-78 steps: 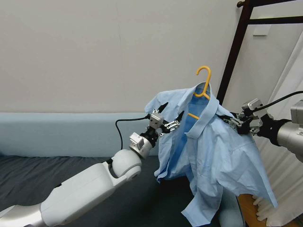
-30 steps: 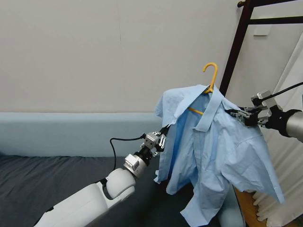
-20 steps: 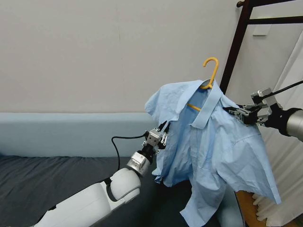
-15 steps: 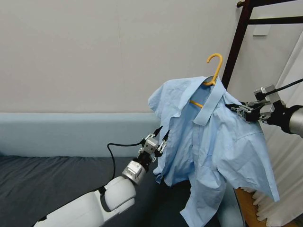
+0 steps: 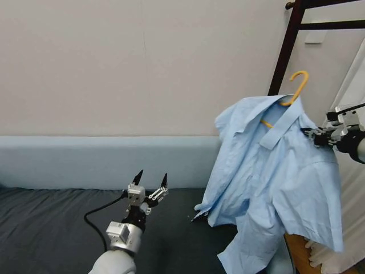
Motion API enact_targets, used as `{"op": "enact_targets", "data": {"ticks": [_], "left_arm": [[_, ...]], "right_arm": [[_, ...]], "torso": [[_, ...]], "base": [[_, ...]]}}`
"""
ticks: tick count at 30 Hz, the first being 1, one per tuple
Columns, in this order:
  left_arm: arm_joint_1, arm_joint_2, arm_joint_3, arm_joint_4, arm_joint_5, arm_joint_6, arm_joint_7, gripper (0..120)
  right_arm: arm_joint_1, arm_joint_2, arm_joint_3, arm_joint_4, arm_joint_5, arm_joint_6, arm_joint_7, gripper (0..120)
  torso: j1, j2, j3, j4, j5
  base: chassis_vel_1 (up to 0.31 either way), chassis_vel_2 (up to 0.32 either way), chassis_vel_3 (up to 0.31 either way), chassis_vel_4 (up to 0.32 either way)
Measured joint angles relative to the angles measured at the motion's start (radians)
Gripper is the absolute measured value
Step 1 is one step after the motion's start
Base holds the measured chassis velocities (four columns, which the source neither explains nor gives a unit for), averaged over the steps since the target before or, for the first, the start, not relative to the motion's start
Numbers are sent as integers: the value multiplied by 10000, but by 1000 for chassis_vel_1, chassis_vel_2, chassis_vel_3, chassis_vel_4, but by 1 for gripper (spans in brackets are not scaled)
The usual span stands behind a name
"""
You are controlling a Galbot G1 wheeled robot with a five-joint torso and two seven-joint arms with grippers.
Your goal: Pick up the clothes from the sofa and hang them on the clothes hanger.
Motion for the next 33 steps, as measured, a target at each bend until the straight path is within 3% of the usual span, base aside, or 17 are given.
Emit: {"op": "enact_targets", "data": {"ticks": [6,8,9,13,14,19,20,24,33], "left_arm": [[763,-610,-469,-129,315,-62,97,100],[1280,-971,-572,-291,796,-90,174,100],[1280,-971,-572,-291,796,-90,174,100],[1731,-1288,-576,-419,1137,-123,231,100],[1731,-1288,-576,-419,1137,-123,231,100],[1981,-1450,-612,-515,1266,-171,254,100],[1981,-1450,-612,-515,1266,-171,254,100],[2023,-1483,-626,-494,1295,-243,268,100],[2030,-1435,-518,-439,1294,-329,279,100]], "right_arm": [[243,251,-424,-988,-1342,-1,-687,8],[1302,703,-1702,-2088,-3083,2,-1393,8],[1302,703,-1702,-2088,-3083,2,-1393,8],[3770,1785,-4534,-4076,-5304,7,-1970,8],[3770,1785,-4534,-4076,-5304,7,-1970,8],[6443,2891,-6953,-5835,-7799,13,-2297,8],[6443,2891,-6953,-5835,-7799,13,-2297,8],[8602,3187,-8726,-6811,-8850,12,-2442,8],[11358,3766,-10864,-8414,-8540,11,-2368,8]], "torso": [[0,-1,0,-2,2],[0,0,0,-8,1],[0,0,0,-8,1],[1,-1,4,0,9],[1,-1,4,0,9],[3,-2,5,6,2],[3,-2,5,6,2],[3,-2,2,-4,0],[3,-1,2,0,-1]], "base": [[0,0,0,0],[0,0,0,0],[0,0,0,0],[0,0,0,0],[0,0,0,0],[0,0,0,0],[0,0,0,0],[0,0,0,0],[0,0,0,0]]}}
